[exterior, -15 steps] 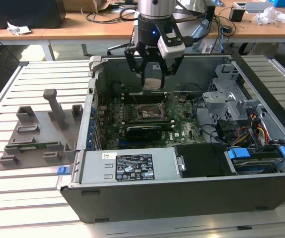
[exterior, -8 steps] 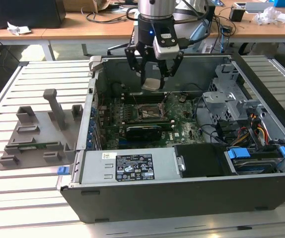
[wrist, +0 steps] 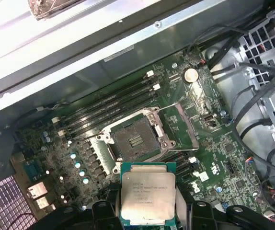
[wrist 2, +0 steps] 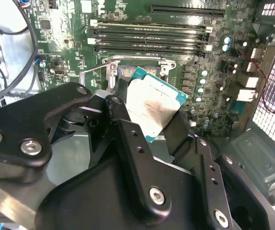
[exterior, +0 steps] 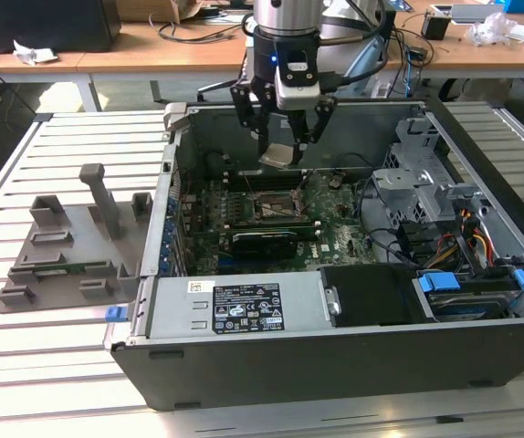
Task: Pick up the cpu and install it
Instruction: 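Place the cpu into insertion slot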
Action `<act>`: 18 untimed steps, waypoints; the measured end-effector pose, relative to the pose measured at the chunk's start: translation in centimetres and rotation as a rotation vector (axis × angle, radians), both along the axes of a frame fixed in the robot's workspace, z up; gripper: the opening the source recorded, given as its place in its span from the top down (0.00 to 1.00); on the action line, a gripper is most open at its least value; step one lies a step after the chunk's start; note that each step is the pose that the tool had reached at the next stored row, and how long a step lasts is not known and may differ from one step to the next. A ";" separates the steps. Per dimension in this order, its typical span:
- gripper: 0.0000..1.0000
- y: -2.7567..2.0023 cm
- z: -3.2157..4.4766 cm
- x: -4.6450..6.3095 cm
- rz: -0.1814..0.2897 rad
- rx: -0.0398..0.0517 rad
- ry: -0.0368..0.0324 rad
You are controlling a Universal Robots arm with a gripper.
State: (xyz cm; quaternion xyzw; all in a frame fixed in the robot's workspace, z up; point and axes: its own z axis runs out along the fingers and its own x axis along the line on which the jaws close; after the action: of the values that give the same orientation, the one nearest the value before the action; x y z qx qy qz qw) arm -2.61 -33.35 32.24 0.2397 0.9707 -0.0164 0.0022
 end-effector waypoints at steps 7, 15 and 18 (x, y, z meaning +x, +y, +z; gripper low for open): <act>0.45 0.00 -0.01 0.0 -0.230 -0.0005 0.0001; 0.45 0.00 -0.02 0.0 -0.313 -0.0004 0.0000; 0.45 0.00 -0.02 0.0 -0.347 -0.0005 0.0001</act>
State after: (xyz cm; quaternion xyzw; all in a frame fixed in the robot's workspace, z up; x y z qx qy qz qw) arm -2.59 -33.35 32.22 0.4038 0.9147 -0.0168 -0.0006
